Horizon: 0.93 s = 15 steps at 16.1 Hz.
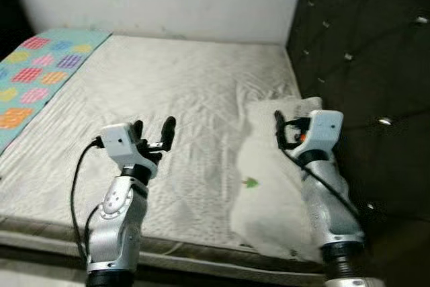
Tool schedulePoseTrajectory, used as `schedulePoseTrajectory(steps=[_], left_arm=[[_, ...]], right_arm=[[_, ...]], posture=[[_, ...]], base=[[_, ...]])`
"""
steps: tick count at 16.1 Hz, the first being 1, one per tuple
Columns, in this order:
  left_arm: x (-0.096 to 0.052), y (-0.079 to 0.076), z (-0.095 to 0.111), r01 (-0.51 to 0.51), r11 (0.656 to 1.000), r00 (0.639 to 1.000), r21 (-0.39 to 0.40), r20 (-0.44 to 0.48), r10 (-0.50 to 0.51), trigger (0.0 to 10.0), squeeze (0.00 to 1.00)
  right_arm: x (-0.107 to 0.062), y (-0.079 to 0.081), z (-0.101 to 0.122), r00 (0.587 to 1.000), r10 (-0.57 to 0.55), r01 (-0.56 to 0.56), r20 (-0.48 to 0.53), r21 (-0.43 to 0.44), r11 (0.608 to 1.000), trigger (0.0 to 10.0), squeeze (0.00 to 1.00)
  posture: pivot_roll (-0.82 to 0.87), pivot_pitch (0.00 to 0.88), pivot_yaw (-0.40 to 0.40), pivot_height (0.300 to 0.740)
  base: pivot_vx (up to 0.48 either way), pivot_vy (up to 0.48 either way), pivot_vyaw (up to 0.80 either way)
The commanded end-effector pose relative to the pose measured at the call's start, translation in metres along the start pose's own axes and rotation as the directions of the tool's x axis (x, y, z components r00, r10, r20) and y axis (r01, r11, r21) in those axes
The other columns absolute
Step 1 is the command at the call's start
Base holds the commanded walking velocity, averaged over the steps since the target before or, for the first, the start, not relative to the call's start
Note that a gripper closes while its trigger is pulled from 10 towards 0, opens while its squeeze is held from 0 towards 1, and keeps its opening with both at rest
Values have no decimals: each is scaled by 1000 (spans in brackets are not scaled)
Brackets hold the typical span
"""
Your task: Clean up the room
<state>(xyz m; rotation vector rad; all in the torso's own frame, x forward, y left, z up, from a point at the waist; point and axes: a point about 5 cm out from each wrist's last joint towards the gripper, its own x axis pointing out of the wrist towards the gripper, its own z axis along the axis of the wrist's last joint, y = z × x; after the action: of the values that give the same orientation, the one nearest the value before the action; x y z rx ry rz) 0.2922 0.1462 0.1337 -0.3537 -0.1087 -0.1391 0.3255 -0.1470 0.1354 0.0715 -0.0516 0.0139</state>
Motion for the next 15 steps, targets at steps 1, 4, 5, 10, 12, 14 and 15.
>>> schedulePoseTrajectory(steps=[1,4,5,10,12,14,15], left_arm=[[0,2,0,-2,1000,1000,9,-2,2,10000,0],[0,2,0,0,1000,1000,10,-3,0,10000,0],[1,2,-1,1,1000,1000,11,-3,-1,10000,0],[1,2,-1,1,1000,1000,7,-10,-1,10000,0],[2,2,-1,0,1000,1000,11,-1,0,10000,0],[0,1,0,6,1000,1000,19,8,-6,10000,0],[0,2,0,7,1000,1000,19,7,-7,10000,0]], right_arm=[[1,2,1,1000,10,-10,4,-4,1000,10000,0],[3,2,1,1000,12,-12,5,-4,1000,10000,0],[3,2,1,1000,13,-13,5,-4,1000,10000,0],[3,2,1,1000,18,-18,3,-8,1000,10000,0],[4,2,0,1000,24,-24,2,-9,1000,10000,0],[3,2,-1,1000,31,-30,2,-13,999,10000,0],[3,1,-1,1000,30,-30,1,-14,999,10000,0]], posture=[[-180,15,16,740],[-180,15,16,740],[-177,6,16,740],[-178,2,17,740],[-176,5,16,740],[-176,5,16,740],[-176,8,14,740]], base=[[0,469,0],[0,470,0],[0,480,0],[0,480,0],[0,223,0],[0,0,0],[0,0,0]])
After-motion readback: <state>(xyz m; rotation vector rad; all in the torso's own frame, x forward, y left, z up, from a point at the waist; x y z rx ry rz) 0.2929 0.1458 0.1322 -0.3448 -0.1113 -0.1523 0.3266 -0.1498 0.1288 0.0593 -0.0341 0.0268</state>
